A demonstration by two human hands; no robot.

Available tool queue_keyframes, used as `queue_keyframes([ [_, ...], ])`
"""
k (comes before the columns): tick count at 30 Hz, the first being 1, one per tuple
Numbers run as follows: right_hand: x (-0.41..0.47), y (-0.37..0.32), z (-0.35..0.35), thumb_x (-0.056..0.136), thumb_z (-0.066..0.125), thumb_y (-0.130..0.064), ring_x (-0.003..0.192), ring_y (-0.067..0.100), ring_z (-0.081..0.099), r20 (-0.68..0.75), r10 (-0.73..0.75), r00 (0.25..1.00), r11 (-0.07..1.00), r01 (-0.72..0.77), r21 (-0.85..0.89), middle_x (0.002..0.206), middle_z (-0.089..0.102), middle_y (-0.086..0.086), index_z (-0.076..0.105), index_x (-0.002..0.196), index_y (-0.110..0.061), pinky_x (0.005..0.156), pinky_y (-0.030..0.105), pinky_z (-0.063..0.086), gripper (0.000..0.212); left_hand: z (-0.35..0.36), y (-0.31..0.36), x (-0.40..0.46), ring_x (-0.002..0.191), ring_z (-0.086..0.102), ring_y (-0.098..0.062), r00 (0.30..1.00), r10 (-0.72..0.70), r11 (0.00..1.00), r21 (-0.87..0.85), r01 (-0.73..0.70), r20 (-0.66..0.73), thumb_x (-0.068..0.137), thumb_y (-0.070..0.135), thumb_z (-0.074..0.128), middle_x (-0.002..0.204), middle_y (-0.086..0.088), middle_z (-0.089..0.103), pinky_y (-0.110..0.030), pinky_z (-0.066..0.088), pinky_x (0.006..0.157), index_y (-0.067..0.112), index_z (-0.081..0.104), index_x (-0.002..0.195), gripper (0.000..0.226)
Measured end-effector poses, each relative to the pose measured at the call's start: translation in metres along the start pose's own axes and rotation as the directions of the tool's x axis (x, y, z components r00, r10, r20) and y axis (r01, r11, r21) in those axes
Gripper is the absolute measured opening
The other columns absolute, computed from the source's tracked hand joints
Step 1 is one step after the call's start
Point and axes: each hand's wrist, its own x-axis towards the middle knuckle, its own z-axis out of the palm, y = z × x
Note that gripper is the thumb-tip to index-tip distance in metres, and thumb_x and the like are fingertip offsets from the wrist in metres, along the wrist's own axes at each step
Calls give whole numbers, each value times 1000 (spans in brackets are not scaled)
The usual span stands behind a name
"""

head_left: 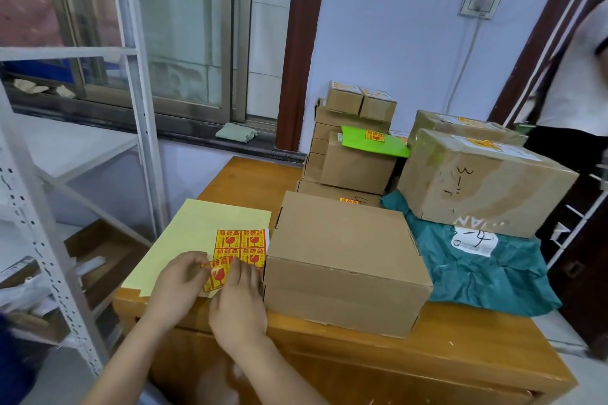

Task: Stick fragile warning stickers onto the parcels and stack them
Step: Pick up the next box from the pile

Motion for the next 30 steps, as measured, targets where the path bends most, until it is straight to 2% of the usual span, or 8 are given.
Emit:
queue_keyframes([
  [3,1,1,2,99,39,-20,145,23,8,-3,-3,1000,1000,3,-8,157,16,6,8,151,-12,118,37,18,62,-3,0,2,99,56,-20,994,-110,983,-147,106,-15,93,7,54,107,-2,63,-32,42,79,11,63,97,11],
  [6,3,1,1,98,40,-18,145,22,9,-10,-15,1000,999,15,40,157,16,5,6,152,-12,117,35,19,64,-10,13,5,92,58,-13,990,-142,956,-261,137,2,95,7,50,105,-2,65,-22,41,72,8,64,93,14],
  [13,-3,-11,-23,97,38,-14,142,22,19,-29,-71,997,949,76,304,155,17,2,6,152,-14,116,34,24,63,-29,63,11,83,57,-19,996,-47,932,-361,16,-78,93,2,48,88,-5,66,-28,42,71,8,58,74,22],
  [19,-28,-20,-75,95,39,-12,111,13,45,-279,-173,945,859,283,426,123,48,-1,41,131,-18,96,29,39,37,-38,121,9,66,45,-16,992,68,861,-496,-112,-107,93,0,43,72,-8,51,-31,34,63,6,49,72,23],
  [22,-37,-10,-111,98,41,-15,107,4,51,-362,-95,927,816,281,505,118,54,-8,45,130,-27,94,25,46,35,-32,144,12,65,46,-16,992,99,845,-519,-128,-82,94,5,43,68,-6,50,-31,36,63,10,48,70,25],
  [26,-45,11,-163,97,45,-11,92,1,55,-480,-32,877,749,339,569,98,56,-14,51,119,-23,80,15,47,26,-13,178,8,62,44,-13,978,203,846,-495,-197,-42,94,6,45,68,-8,47,-28,36,62,7,48,72,22],
  [28,-41,26,-186,96,47,-11,86,-1,54,-559,12,829,763,353,541,97,56,-10,53,114,-23,77,13,46,23,0,194,8,58,44,-5,970,245,849,-483,-217,-5,93,4,46,67,-3,48,-19,37,58,9,49,72,22],
  [30,-31,45,-206,96,49,-11,80,-2,52,-591,47,805,809,316,496,98,59,-5,56,104,-23,70,8,42,16,14,207,11,62,50,-5,961,269,859,-468,-207,69,93,6,48,69,-3,53,-21,41,62,11,50,72,22],
])
